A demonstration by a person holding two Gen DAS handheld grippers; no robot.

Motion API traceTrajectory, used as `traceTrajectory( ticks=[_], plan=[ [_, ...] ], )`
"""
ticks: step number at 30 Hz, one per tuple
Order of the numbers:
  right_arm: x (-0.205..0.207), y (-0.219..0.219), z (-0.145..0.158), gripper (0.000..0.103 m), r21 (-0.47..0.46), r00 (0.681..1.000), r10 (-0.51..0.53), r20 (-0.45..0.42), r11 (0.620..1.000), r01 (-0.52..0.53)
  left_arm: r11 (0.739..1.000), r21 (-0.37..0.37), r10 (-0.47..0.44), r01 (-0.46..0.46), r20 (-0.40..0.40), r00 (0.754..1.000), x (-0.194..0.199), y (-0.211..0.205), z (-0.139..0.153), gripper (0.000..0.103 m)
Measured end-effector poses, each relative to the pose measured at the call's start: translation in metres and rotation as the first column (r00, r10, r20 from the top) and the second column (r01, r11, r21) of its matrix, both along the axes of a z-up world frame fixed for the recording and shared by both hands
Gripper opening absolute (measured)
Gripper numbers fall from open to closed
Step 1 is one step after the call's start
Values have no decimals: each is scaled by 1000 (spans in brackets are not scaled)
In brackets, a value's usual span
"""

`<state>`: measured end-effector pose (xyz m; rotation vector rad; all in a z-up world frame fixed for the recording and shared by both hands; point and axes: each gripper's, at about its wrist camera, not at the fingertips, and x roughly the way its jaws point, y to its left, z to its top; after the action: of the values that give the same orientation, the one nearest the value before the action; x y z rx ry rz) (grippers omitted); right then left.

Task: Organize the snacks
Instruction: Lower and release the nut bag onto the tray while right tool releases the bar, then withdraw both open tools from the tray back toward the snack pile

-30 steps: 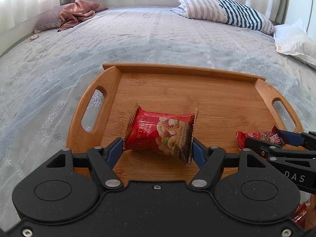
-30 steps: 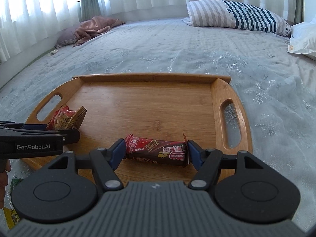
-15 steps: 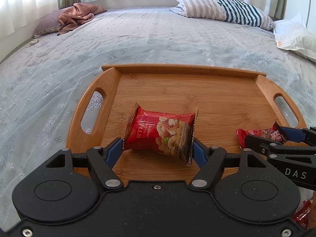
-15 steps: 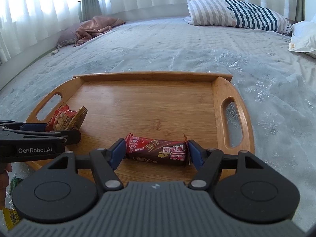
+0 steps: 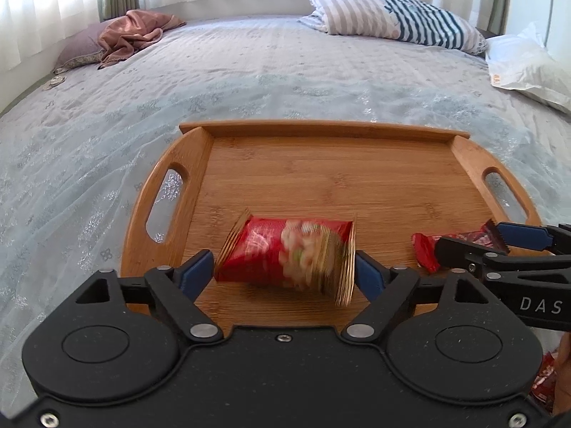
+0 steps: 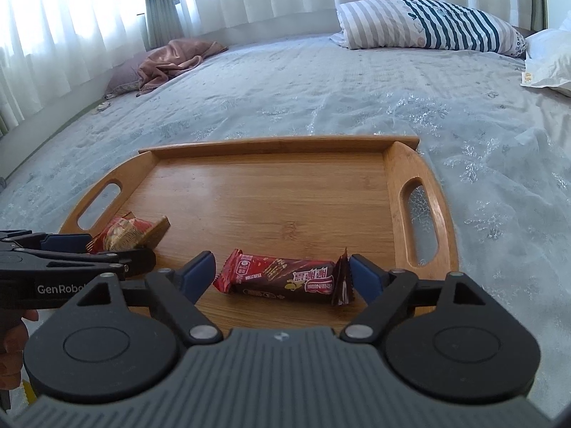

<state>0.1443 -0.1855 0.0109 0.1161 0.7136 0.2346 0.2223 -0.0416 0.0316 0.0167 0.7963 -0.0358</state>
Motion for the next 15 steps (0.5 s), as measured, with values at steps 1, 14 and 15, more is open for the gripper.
traceTrajectory(
  ticks=[1, 14, 15],
  plan=[
    [-2, 0, 1, 94, -2, 1000, 0, 4, 1000, 0, 1000, -2, -7, 7, 4, 1000, -2, 0, 2, 87],
    [-24, -11, 13, 103, 30, 999, -10, 32, 999, 9, 998, -3, -57, 58, 47, 997, -37, 1, 15, 97],
    [-27, -12, 14, 103, 35, 999, -10, 34, 999, 9, 998, -3, -60, 60, 52, 997, -40, 1, 15, 98]
  ],
)
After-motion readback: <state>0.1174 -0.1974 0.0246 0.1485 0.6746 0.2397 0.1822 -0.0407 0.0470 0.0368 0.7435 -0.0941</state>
